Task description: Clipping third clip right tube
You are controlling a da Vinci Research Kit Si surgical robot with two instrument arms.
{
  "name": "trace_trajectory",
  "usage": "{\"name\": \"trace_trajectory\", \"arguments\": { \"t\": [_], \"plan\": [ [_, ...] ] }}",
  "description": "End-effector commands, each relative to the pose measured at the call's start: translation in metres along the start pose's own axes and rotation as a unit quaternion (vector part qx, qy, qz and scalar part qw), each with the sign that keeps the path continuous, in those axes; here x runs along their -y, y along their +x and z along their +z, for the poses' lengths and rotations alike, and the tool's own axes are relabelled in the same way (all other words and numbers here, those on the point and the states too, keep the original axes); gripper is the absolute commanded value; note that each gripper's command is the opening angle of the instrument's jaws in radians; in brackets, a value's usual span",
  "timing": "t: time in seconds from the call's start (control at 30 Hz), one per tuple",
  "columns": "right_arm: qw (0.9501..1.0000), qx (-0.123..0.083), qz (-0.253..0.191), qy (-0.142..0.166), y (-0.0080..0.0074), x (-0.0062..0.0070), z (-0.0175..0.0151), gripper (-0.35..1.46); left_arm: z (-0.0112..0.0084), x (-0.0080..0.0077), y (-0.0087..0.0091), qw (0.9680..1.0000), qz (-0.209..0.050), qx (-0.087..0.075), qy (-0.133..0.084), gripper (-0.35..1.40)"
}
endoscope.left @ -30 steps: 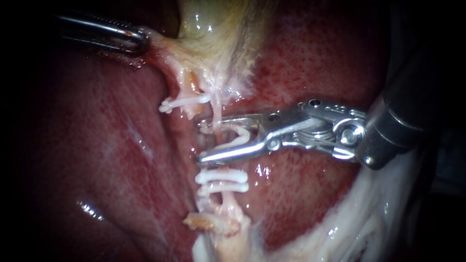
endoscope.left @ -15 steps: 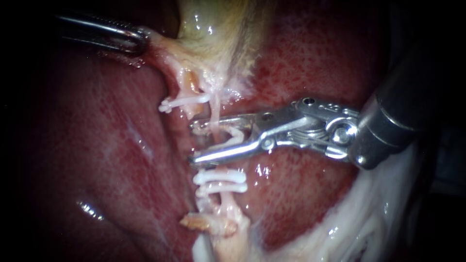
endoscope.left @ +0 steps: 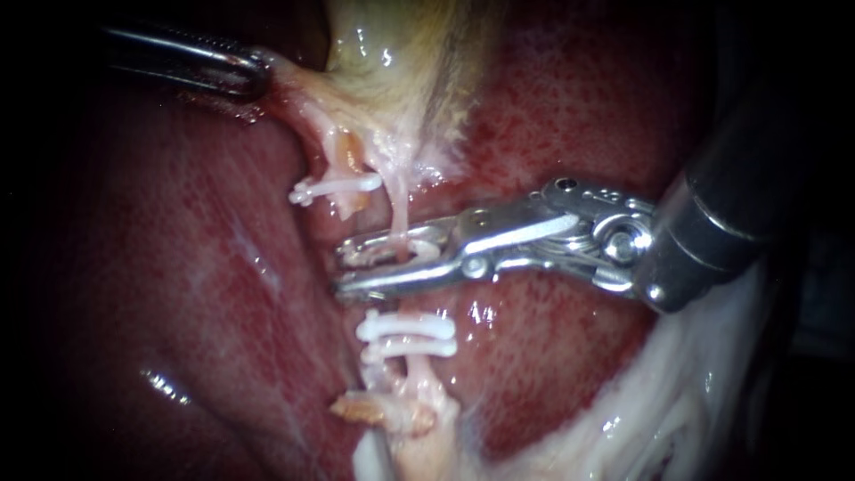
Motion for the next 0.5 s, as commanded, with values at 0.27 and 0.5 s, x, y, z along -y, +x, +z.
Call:
{"name": "trace_trajectory", "arguments": {
  "t": [0.27, 0.5],
  "plan": [
    [0.9999, 0.009, 0.000, -0.012, 0.0001, 0.0002, -0.0001, -0.35, 0.0000, 0.0001, -0.0001, 1.0000, 0.000, 0.000, 0.000, -0.35],
    [0.9999, 0.009, 0.000, -0.013, 0.0001, 0.0002, 0.0000, -0.35, 0.0001, 0.0002, -0.0001, 1.0000, 0.000, 0.000, 0.000, -0.35]
  ]
}}
